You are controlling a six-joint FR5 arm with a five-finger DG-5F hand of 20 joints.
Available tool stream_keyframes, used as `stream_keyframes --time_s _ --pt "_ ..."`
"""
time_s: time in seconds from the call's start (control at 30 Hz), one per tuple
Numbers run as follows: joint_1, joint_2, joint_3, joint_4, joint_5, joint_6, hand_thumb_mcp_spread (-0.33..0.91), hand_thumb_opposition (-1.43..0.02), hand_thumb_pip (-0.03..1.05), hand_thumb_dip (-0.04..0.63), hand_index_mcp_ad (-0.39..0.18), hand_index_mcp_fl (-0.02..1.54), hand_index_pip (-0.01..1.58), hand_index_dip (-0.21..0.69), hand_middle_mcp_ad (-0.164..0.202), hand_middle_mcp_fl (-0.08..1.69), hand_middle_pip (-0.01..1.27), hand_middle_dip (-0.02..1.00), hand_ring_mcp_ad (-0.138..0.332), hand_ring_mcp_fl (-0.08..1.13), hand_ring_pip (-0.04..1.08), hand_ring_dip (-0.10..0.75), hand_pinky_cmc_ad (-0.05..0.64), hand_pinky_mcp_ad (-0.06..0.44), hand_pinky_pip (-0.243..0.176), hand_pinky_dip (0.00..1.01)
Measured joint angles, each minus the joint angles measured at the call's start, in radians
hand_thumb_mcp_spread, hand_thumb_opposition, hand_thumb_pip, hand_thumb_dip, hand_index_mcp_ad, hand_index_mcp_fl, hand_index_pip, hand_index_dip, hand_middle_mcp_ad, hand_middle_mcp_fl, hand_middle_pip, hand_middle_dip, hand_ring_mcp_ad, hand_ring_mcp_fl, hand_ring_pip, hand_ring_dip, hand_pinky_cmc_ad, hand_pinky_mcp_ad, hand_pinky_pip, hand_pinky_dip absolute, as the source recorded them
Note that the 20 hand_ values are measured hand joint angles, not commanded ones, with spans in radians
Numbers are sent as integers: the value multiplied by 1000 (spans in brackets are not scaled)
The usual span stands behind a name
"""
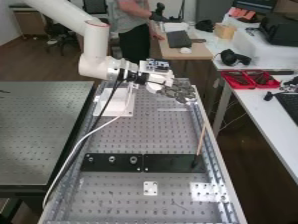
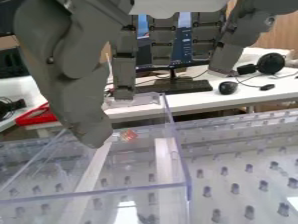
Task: Grab the pcb board and place it in the clear container
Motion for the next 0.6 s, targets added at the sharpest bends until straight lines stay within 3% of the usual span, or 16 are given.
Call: stream_keyframes --time_s 0.23,0.4,0.6 --pt "-5 -5 8 13 -2 -1 365 -887 679 255 -113 410 229 0 68 5 134 129 206 0 80 0 281 168 -94 571" --pt "-9 9 3 18 -1 1 365 -885 677 255 -113 410 213 17 68 5 134 129 202 0 80 0 281 168 -94 571" --pt "-29 89 -28 19 -5 -8 367 -885 654 255 -113 318 195 31 65 5 134 129 206 -2 80 5 278 168 -94 571"
